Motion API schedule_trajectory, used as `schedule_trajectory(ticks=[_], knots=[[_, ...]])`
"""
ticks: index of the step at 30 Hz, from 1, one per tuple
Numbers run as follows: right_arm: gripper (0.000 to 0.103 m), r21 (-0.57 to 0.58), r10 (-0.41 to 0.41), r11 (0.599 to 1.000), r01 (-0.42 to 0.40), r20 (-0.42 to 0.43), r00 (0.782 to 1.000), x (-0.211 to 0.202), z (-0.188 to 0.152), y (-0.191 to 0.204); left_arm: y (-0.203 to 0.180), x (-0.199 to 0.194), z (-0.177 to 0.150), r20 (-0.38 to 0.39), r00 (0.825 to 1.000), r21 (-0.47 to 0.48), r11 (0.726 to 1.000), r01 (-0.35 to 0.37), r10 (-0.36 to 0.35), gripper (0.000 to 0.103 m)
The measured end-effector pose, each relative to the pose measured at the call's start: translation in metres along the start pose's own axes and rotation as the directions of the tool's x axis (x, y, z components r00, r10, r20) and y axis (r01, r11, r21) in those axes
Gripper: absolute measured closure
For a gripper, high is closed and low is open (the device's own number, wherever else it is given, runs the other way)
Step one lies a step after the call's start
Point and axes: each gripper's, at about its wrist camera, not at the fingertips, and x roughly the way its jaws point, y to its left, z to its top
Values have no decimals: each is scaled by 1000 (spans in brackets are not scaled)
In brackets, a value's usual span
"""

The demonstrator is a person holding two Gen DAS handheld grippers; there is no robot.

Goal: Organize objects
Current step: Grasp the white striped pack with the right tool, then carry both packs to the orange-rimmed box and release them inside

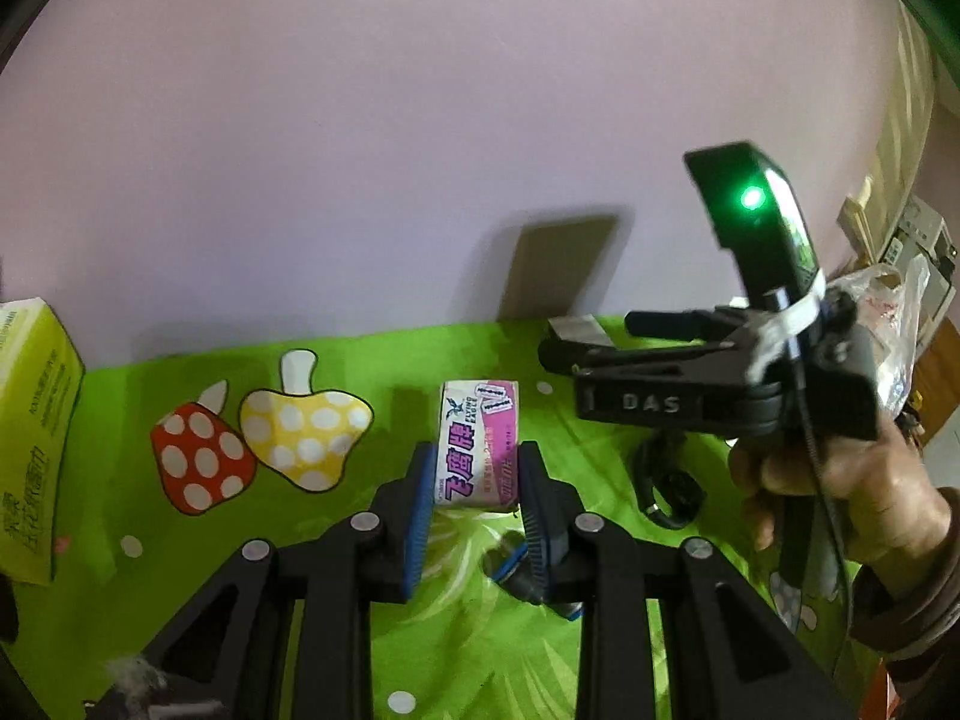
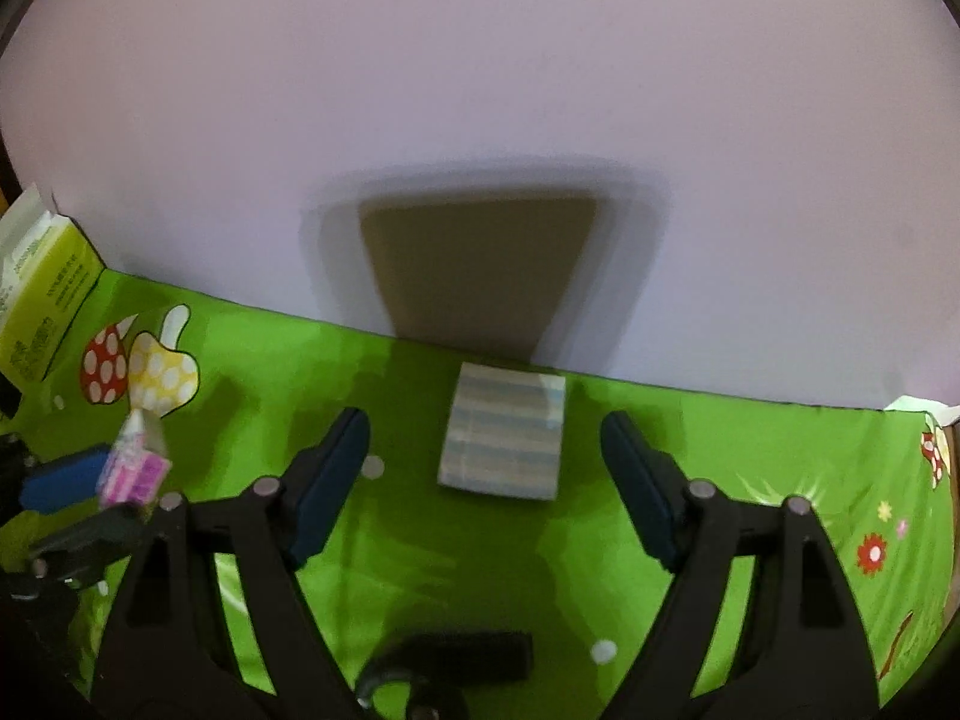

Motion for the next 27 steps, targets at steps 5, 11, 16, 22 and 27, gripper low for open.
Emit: schedule_trajectory(ticks=[5,11,16,22,27], knots=[[56,0,25,1000,-25,-23,999,5,-10,-2,-10,10,2,-2,1000,3,1000,-16,16,75],[56,14,27,1000,-27,2,1000,-32,-38,-16,-20,14,1,-30,999,25,999,-24,25,75],[56,13,-7,1000,6,80,997,-103,-85,-40,-70,-13,-7,-31,999,104,994,41,-38,75],[56,105,-33,994,22,113,993,-176,-157,-76,-148,-45,-39,-40,986,179,969,168,-163,75],[56,211,-106,974,81,110,988,-232,-223,-120,-227,-55,-79,-76,955,236,926,295,-285,75]])
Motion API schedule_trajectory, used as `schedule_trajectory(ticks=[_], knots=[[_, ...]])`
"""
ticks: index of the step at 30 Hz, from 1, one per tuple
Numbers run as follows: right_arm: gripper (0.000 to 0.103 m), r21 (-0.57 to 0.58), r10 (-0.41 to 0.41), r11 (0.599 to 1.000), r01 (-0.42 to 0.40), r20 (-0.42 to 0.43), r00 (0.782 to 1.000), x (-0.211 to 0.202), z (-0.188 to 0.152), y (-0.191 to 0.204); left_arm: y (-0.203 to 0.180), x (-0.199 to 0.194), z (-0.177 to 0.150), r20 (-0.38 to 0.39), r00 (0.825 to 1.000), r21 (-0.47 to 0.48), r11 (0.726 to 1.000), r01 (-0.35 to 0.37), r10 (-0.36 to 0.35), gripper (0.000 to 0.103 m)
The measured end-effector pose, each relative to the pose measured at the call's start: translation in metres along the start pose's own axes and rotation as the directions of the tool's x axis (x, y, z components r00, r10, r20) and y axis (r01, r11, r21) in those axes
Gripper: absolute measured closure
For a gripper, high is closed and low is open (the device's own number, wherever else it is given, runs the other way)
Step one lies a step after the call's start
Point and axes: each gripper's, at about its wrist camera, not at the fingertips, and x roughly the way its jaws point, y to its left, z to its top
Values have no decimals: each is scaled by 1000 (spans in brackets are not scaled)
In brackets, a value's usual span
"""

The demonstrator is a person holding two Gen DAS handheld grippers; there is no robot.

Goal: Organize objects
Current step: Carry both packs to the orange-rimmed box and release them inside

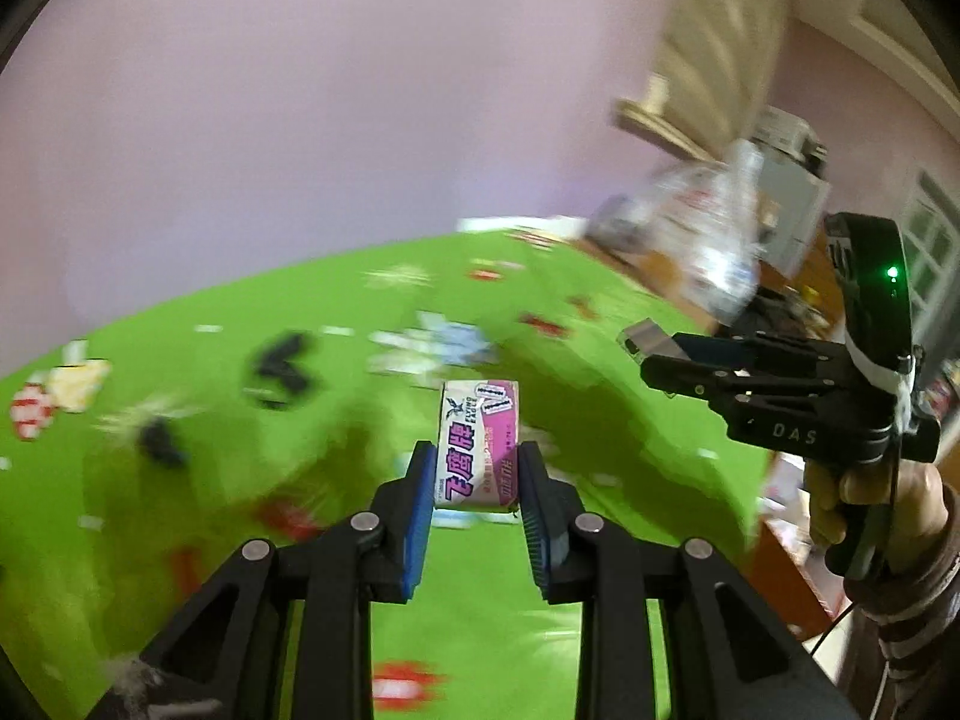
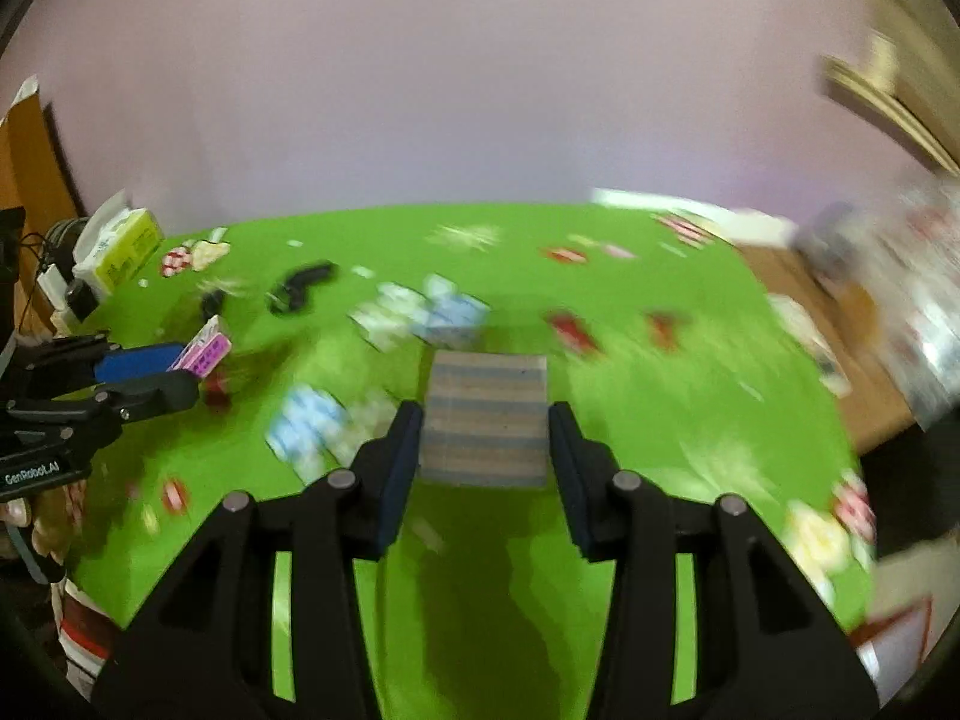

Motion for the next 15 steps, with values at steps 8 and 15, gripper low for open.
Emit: schedule_trajectory(ticks=[8,15], knots=[[56,198,-257,945,259,-39,966,-100,-93,-124,-134,35,-36,-71,972,149,961,233,-225,75],[56,332,-405,838,432,-151,902,-144,-174,-214,-245,88,-71,-181,936,244,908,340,-302,75]])
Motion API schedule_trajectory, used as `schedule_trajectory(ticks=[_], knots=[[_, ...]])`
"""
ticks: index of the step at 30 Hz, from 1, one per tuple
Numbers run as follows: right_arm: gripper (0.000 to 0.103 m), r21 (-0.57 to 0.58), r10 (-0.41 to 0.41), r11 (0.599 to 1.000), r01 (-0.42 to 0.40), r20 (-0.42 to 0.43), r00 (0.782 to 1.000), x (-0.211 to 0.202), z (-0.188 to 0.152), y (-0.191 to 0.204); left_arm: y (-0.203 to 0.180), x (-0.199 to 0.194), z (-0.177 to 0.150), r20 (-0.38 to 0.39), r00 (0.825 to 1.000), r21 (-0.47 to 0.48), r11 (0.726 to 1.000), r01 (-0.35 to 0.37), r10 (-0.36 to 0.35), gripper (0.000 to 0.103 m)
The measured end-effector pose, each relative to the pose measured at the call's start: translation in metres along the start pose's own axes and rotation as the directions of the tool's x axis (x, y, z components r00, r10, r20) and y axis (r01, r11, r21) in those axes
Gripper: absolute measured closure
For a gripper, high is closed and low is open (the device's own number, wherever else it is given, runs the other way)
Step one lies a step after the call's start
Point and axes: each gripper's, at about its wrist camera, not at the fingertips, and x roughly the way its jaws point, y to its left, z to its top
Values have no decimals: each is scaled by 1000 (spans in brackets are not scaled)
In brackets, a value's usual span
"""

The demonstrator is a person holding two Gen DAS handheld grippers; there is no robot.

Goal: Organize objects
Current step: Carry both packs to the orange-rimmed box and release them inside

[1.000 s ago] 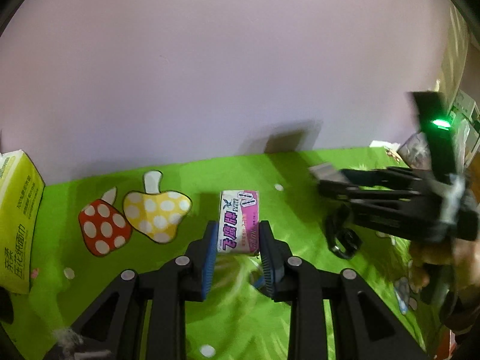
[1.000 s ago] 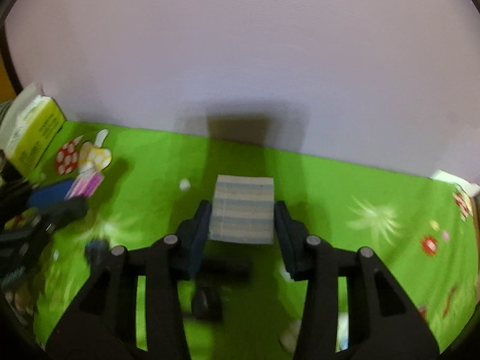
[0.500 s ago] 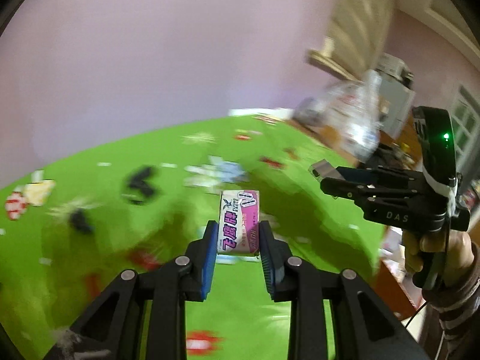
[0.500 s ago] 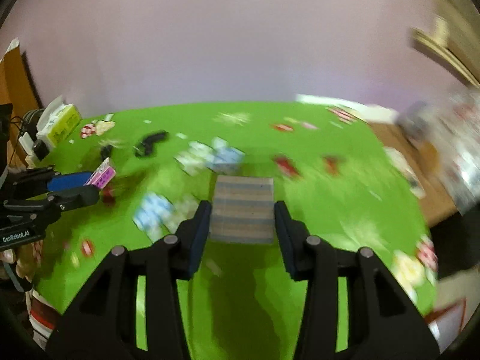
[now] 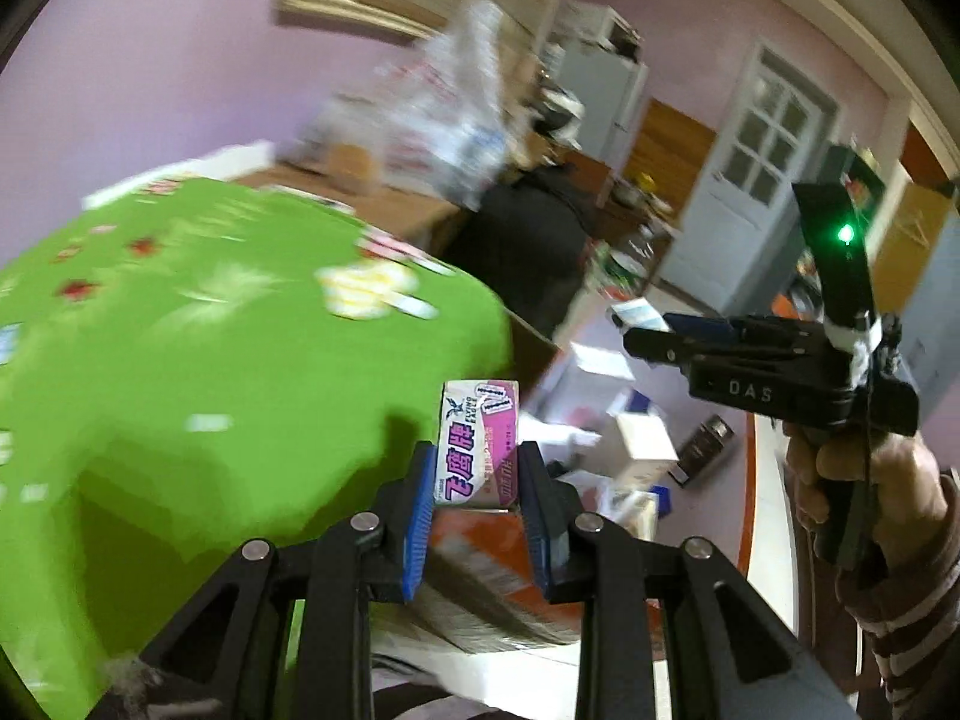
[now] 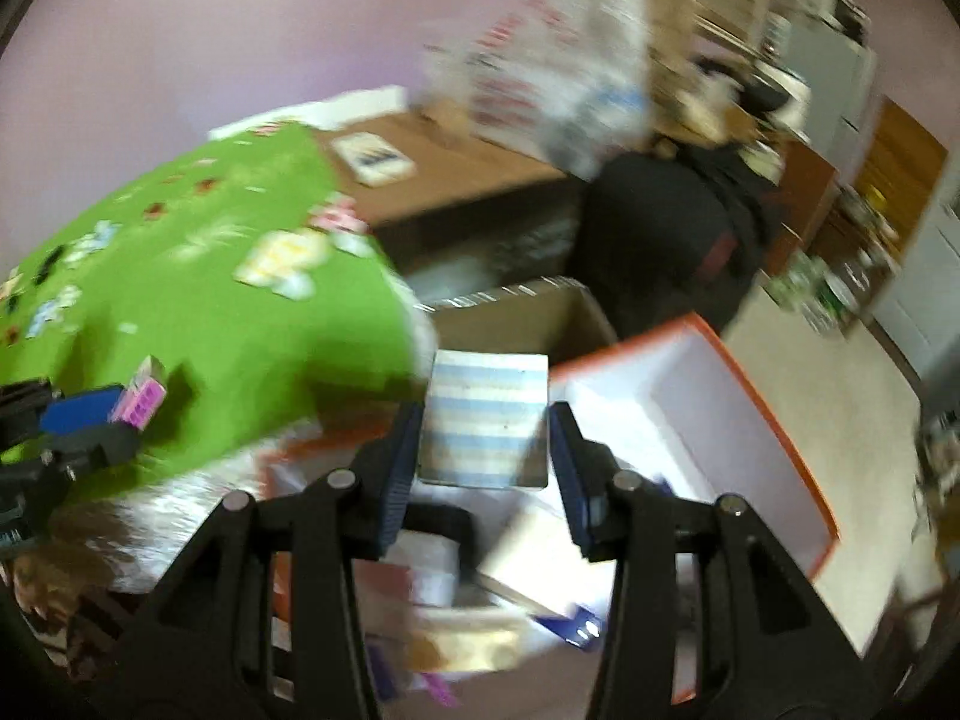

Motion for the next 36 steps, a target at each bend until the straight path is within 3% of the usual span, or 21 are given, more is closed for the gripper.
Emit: schedule_trajectory(ticks=[7,15,17,19,28,36], knots=[[56,6,-169,986,169,-38,985,17,-28,-43,-46,71,-14,-133,990,64,997,49,-40,75],[56,-14,-224,975,223,-50,973,24,-39,-50,-59,99,-22,-196,979,78,994,79,-63,70],[56,-17,-232,973,232,-51,971,24,-39,-50,-57,96,-20,-194,979,68,995,79,-65,59],[56,-18,-236,972,236,-53,970,23,-40,-49,-56,94,-19,-189,980,61,995,76,-63,54],[55,-40,-252,967,251,-8,968,9,-33,-42,-48,74,-9,-142,988,33,997,65,-60,54],[45,-76,-268,960,270,43,963,-5,-26,-30,-40,55,-6,-95,994,11,999,51,-49,54]])
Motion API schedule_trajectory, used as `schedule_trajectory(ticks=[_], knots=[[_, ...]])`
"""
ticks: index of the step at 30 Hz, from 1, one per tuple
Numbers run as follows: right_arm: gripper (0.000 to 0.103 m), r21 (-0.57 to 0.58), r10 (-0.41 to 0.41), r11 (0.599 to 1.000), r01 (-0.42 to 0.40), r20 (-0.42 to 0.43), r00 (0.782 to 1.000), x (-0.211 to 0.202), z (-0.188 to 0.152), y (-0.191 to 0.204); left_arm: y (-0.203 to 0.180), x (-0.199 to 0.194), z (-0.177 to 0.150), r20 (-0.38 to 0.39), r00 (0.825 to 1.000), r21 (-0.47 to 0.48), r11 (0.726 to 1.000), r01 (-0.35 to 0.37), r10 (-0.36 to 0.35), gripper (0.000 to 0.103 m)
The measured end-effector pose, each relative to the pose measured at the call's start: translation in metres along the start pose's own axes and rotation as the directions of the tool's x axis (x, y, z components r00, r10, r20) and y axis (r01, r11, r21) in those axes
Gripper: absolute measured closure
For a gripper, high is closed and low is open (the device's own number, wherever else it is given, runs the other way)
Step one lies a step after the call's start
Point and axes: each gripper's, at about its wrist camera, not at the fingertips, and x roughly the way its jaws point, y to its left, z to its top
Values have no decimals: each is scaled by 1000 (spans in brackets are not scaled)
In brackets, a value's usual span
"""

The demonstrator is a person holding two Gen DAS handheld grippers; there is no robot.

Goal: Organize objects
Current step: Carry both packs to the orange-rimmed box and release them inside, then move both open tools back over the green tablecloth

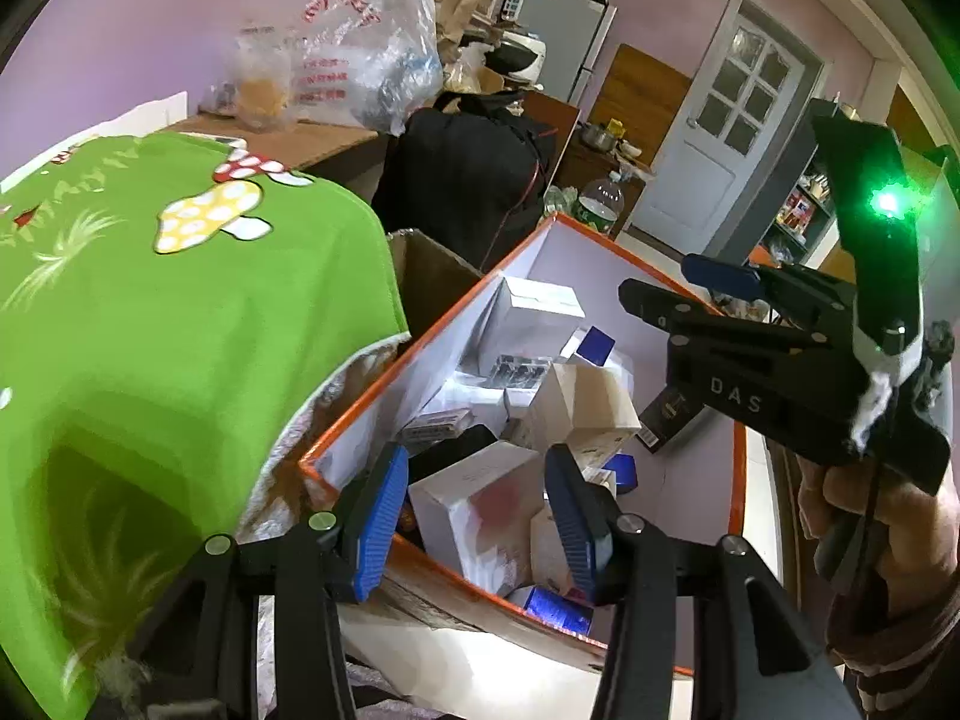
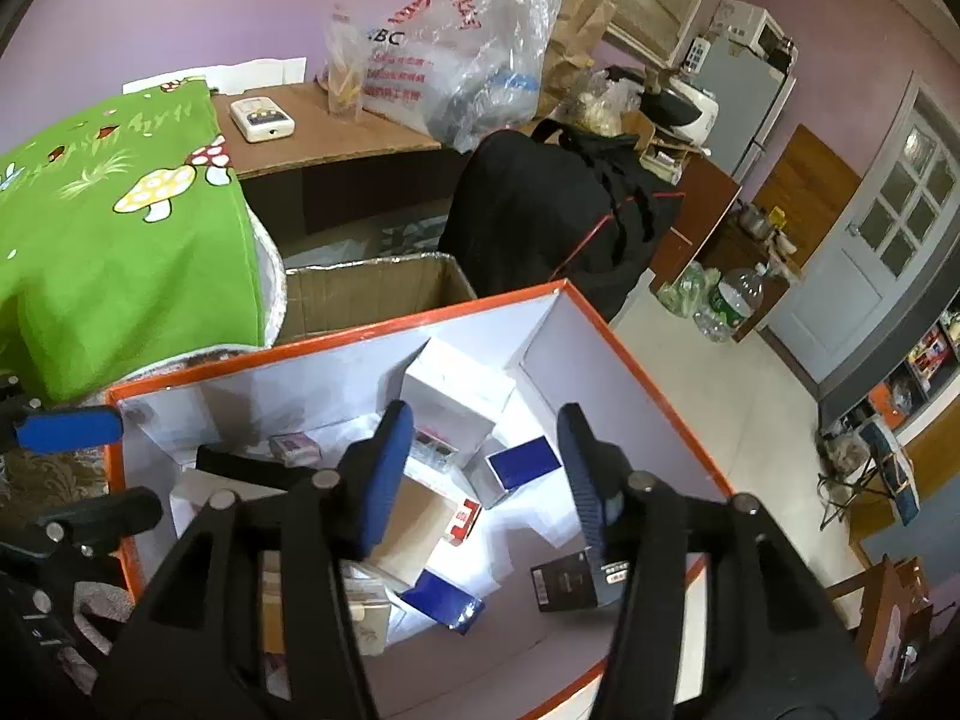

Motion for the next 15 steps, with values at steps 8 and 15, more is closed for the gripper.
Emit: schedule_trajectory(ticks=[8,15], knots=[[35,-31,21,999,-20,47,999,-16,7,11,14,-50,-14,76,991,2,994,-107,106,54],[10,-52,214,977,-207,252,944,-73,24,48,38,-125,-45,200,861,-39,882,-469,467,41]])
